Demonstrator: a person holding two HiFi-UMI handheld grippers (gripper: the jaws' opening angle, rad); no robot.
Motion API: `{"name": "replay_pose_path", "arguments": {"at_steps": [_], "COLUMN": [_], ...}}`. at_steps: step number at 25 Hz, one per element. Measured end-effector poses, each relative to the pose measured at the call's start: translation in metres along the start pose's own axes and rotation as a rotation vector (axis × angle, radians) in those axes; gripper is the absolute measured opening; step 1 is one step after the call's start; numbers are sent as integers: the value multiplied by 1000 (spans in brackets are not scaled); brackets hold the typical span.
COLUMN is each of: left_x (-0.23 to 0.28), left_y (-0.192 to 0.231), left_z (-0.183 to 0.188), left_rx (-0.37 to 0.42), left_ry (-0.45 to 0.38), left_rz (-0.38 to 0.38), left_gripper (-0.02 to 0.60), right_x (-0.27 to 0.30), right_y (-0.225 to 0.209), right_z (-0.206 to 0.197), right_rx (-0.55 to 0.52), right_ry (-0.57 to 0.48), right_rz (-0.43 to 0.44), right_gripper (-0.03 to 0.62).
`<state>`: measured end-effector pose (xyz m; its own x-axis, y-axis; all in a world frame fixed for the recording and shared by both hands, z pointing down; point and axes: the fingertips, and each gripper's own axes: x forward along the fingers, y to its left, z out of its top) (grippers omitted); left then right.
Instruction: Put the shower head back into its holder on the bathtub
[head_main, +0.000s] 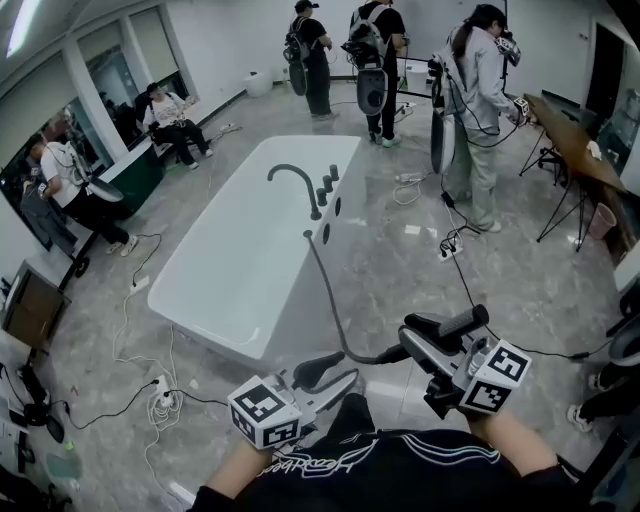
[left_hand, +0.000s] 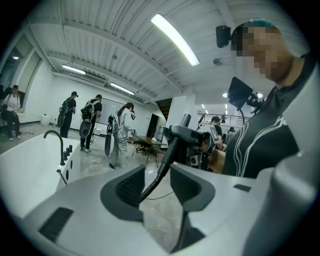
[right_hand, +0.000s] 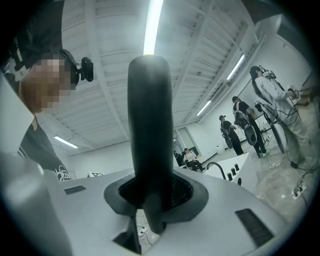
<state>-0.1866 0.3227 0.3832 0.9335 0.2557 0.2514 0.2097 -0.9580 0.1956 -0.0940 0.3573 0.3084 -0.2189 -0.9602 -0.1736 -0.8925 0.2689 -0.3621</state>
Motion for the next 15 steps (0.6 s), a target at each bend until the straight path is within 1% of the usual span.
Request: {"name": "replay_pose_path", "arguments": {"at_steps": [2, 4, 7, 11, 13, 15], "left_x": [11, 22, 35, 50, 61, 74], "left_y": [10, 27, 63, 110, 138, 167], "left_z": [-9, -16, -24, -35, -43, -55], "left_rx": [9, 9, -5, -33, -17, 20], "left_ry": [37, 63, 86, 133, 168, 198], "left_rz": [-20, -33, -40, -70, -77, -81], "left_gripper": [163, 183, 186, 186, 186, 186], "right_x": [6, 16, 40, 77, 100, 125], "right_y": [-8, -20, -43, -74, -88, -101], "right_z": [4, 10, 21, 41, 53, 63], "right_rx": [43, 74, 112, 163, 175, 173], "right_ry": [-5, -15, -40, -63, -72, -77], "right_rz": [-7, -9, -4, -8, -2, 6], "right_gripper": [97, 97, 97, 97, 97, 97]}}
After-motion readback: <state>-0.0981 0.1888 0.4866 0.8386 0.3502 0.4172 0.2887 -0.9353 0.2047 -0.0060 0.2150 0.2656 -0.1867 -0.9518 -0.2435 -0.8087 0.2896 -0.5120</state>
